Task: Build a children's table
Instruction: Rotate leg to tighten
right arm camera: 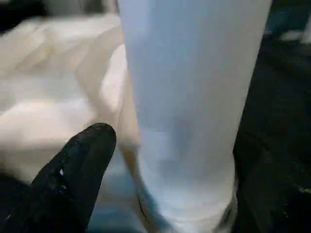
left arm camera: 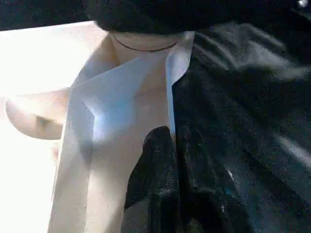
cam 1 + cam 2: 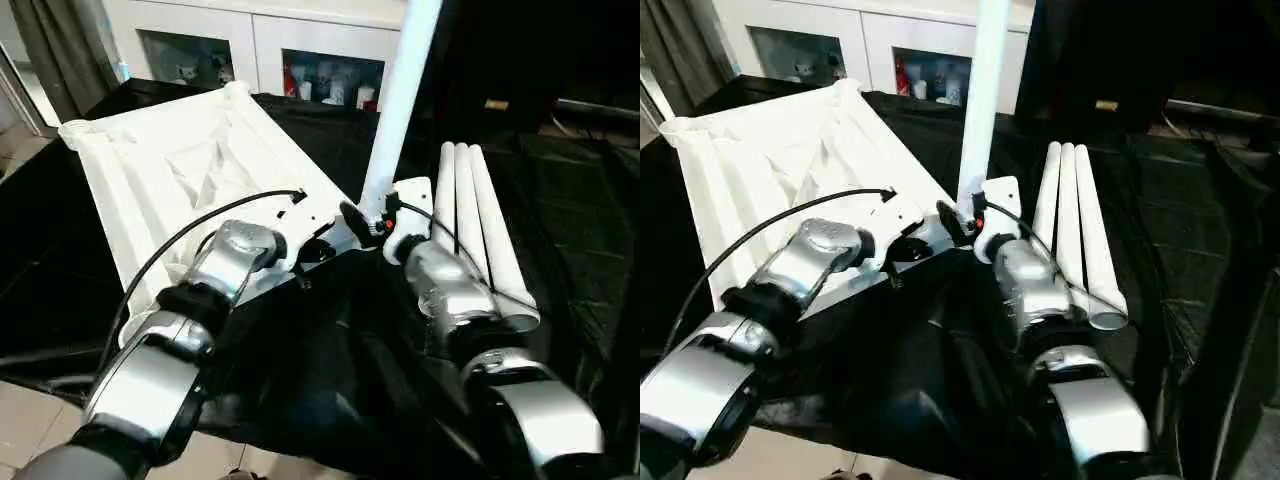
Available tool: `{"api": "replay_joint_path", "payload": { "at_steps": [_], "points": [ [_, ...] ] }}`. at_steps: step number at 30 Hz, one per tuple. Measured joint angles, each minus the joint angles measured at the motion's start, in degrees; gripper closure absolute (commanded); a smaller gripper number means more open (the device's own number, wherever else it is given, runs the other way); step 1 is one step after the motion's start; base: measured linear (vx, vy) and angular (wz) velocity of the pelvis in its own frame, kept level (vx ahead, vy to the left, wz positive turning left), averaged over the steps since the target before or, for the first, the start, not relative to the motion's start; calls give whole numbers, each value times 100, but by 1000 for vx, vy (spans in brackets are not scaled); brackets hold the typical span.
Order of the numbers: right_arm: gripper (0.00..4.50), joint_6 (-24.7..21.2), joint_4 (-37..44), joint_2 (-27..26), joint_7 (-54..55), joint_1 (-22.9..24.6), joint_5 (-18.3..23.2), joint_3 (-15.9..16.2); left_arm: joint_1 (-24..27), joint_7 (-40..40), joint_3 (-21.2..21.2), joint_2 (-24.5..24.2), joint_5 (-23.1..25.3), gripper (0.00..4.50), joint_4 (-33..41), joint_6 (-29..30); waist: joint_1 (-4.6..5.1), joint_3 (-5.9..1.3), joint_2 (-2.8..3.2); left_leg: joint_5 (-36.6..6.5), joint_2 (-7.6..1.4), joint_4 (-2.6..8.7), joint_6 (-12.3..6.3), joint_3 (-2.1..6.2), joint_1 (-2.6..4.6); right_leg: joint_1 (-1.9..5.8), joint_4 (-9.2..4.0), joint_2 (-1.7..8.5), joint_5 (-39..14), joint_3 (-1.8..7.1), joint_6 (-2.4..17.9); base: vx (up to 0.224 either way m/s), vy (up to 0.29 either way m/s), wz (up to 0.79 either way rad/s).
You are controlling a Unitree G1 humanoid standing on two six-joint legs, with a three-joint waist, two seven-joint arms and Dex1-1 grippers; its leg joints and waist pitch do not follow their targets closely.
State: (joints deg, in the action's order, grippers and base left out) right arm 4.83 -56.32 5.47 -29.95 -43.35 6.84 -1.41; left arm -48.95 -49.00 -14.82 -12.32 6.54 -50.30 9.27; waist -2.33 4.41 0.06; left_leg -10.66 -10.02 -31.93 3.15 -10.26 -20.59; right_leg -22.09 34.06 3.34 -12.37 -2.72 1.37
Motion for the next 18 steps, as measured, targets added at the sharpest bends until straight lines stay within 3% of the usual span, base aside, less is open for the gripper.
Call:
{"api": "replay_joint_path", "payload": {
  "at_steps": [7,12,18],
  "points": [
    [47,-424,689,646,-1504,411,40,239,157,-641,-21,-320,-54,450,263,-349,-116,12,21,-5,-17,-81,-48,0,-120,-117,85,0,-3,-13,5,0,0,0],
    [47,-522,1238,1057,-2444,760,208,433,489,-1296,-85,-650,-195,450,647,-644,-164,18,32,-3,-52,-134,-48,-2,-151,-121,106,0,-3,-46,6,0,0,0],
    [47,-658,1845,1206,-3079,839,332,569,750,-1995,-191,-884,-285,450,985,-902,-280,27,46,-2,-100,-174,-46,-61,-154,-118,126,1,-3,-55,6,0,0,0]
  ]
}}
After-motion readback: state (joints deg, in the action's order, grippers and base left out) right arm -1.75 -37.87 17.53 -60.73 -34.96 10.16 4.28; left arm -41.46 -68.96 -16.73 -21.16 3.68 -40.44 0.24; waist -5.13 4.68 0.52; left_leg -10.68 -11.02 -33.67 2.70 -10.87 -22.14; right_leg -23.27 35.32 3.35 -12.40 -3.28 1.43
